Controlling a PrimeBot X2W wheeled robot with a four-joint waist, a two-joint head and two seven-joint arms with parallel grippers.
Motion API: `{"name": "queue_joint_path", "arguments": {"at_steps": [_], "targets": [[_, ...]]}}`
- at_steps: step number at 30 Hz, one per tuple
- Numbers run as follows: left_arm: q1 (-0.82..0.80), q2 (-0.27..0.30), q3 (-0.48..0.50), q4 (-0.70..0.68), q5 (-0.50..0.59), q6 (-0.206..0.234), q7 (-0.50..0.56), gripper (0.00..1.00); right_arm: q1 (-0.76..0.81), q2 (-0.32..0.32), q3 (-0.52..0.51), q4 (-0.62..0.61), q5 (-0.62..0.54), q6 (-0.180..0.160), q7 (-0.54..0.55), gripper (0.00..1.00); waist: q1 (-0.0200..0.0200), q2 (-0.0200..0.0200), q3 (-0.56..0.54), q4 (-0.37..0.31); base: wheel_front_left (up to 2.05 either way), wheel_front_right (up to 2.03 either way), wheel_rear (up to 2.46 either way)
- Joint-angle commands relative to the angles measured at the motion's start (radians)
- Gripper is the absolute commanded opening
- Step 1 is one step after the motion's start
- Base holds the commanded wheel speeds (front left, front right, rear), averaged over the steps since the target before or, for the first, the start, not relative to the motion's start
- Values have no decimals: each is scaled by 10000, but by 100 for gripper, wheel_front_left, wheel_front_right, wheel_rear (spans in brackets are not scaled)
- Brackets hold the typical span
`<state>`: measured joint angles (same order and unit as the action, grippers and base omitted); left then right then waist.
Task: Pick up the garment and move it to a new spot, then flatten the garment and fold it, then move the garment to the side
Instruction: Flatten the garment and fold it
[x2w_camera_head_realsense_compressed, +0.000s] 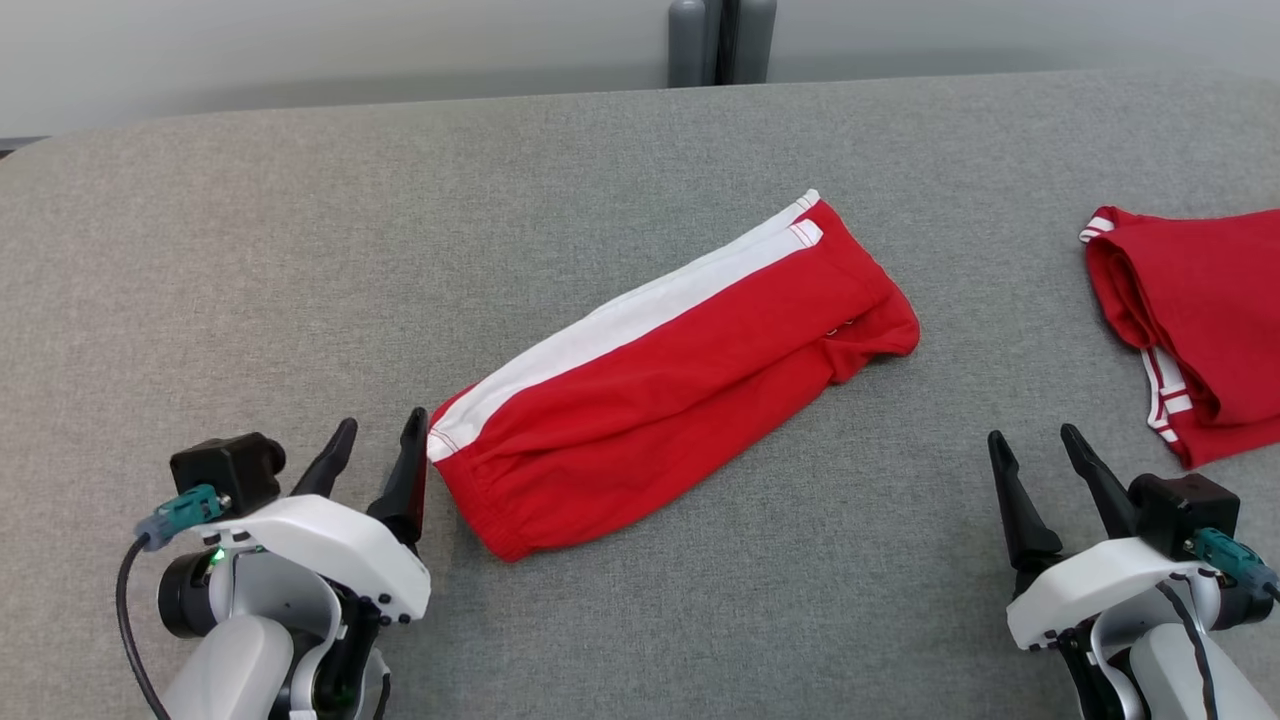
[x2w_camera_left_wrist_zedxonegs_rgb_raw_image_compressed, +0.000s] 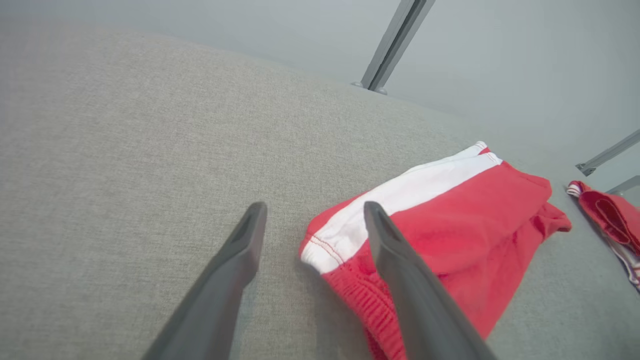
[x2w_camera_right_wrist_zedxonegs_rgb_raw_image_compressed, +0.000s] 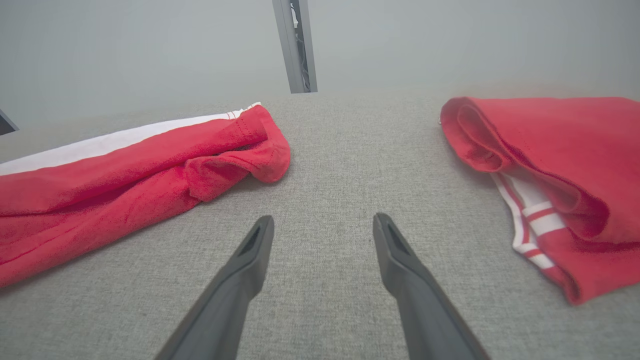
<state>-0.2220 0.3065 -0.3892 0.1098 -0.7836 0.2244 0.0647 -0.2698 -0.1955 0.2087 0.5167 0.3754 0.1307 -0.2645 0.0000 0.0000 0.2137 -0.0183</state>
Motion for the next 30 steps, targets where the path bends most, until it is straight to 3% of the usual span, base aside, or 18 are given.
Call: {"name": "queue_joint_path", "arguments": {"at_steps": [1, 18, 20, 21, 22, 23, 30], "targets": [[-209, 39, 102, 75, -1, 48, -111, 100, -32, -57, 5, 37, 5, 3, -13, 100, 0, 0, 27, -16, 0, 0, 0], [-1000, -657, -564, 2623, -295, -468, 480, 97, -146, 29, 138, 70, 60, 3, -13, 100, 0, 0, 34, -182, 0, 0, 0], [-1085, -713, -603, 2862, -300, -593, 385, 87, -148, 18, 155, 80, 61, 3, -14, 100, 0, 0, 1, -207, 0, 0, 0], [-1135, -734, -631, 2966, -280, -688, 318, 75, -150, 7, 164, 80, 62, 3, -14, 100, 0, 0, -16, -215, 0, 0, 0], [-1181, -755, -649, 3041, -254, -770, 218, 45, -152, -5, 171, 75, 68, 3, -14, 100, 0, 0, -30, -217, 0, 0, 0], [-1209, -764, -672, 3119, -219, -822, 141, 1, -149, -19, 175, 70, 73, 3, -13, 100, 0, 0, -51, -214, 0, 0, 0], [-1322, -844, -796, 3561, -158, -1092, -174, 0, -339, -115, 339, 18, 35, 3, -14, 100, 0, 0, -191, -138, 0, 0, 0]]}}
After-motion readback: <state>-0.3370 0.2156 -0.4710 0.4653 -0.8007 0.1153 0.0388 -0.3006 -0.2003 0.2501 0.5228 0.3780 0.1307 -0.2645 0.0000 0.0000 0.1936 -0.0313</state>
